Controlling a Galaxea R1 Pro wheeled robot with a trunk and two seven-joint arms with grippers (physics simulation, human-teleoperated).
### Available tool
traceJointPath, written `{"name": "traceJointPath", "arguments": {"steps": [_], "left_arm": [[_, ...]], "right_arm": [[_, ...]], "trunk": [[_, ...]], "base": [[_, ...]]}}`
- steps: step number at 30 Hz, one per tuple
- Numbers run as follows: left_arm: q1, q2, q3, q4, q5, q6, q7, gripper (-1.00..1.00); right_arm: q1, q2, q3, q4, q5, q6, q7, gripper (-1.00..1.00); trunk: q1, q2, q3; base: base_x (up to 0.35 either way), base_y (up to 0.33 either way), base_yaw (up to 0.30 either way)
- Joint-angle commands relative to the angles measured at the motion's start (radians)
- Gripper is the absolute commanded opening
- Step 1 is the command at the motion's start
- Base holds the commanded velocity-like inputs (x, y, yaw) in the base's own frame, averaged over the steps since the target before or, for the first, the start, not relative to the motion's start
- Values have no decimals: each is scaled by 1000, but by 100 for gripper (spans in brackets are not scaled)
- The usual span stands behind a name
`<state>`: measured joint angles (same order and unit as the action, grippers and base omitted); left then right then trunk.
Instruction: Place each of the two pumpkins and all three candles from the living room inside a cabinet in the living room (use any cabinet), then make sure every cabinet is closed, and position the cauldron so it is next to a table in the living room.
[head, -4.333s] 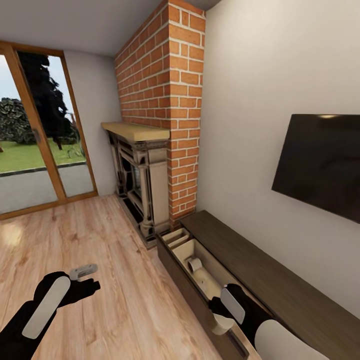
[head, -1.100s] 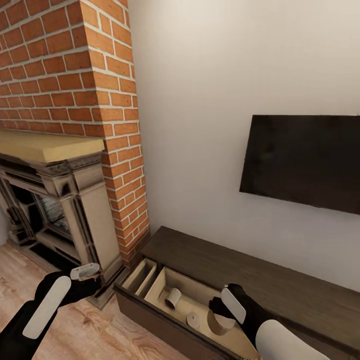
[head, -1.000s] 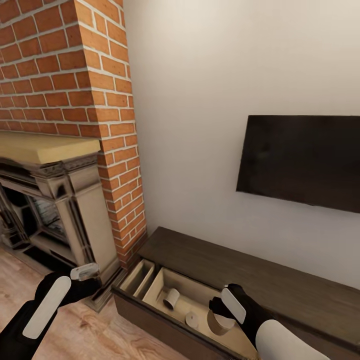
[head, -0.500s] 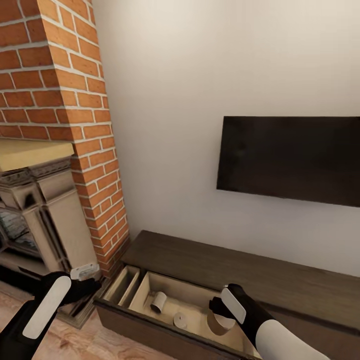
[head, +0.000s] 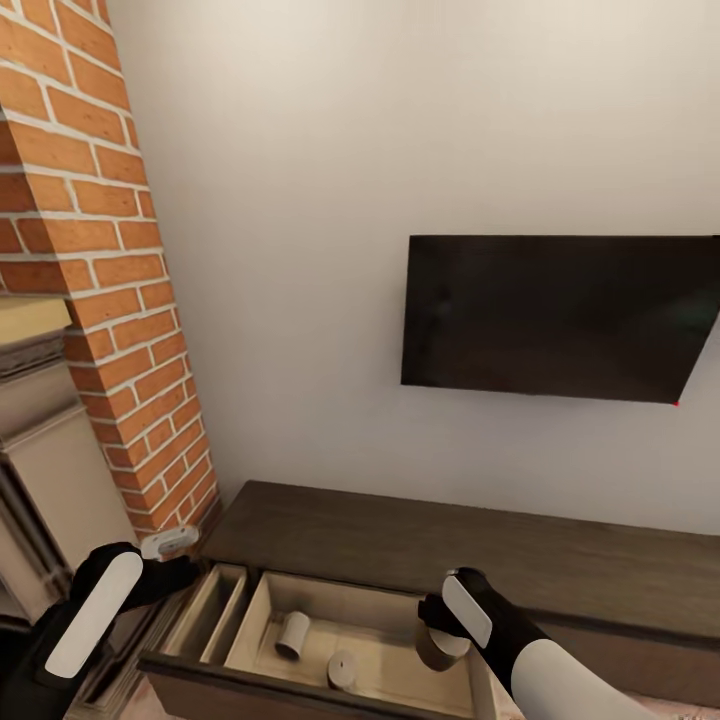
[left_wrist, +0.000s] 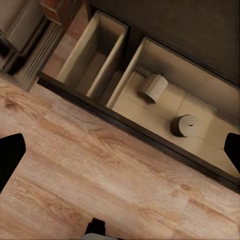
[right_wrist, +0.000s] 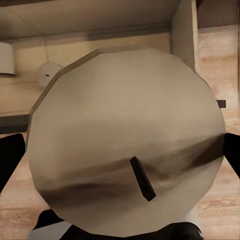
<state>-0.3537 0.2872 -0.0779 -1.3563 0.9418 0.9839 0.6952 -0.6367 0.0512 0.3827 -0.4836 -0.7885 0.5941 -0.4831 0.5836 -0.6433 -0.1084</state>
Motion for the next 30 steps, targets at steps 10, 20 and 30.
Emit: {"name": "traceJointPath", "arguments": {"steps": [10,20,30], "left_arm": [[-1,1,-2,-1,10,1,10,100],[-1,1,-2,0,9,1,10,100],[-1,1,-1,1,10,1,10,100]], "right_arm": [[-1,-1,7,-1,-9,1,-9,-100],[-1,3,7,-1,-9,1,-11,-100],[-1,6,8,-2,-8,13,-11,-100]], "trunk": [[1,-2,2],[1,-2,6],[1,-2,7]], "base": [[129,146,-280],[205,169,-191],[165,95,123]]}}
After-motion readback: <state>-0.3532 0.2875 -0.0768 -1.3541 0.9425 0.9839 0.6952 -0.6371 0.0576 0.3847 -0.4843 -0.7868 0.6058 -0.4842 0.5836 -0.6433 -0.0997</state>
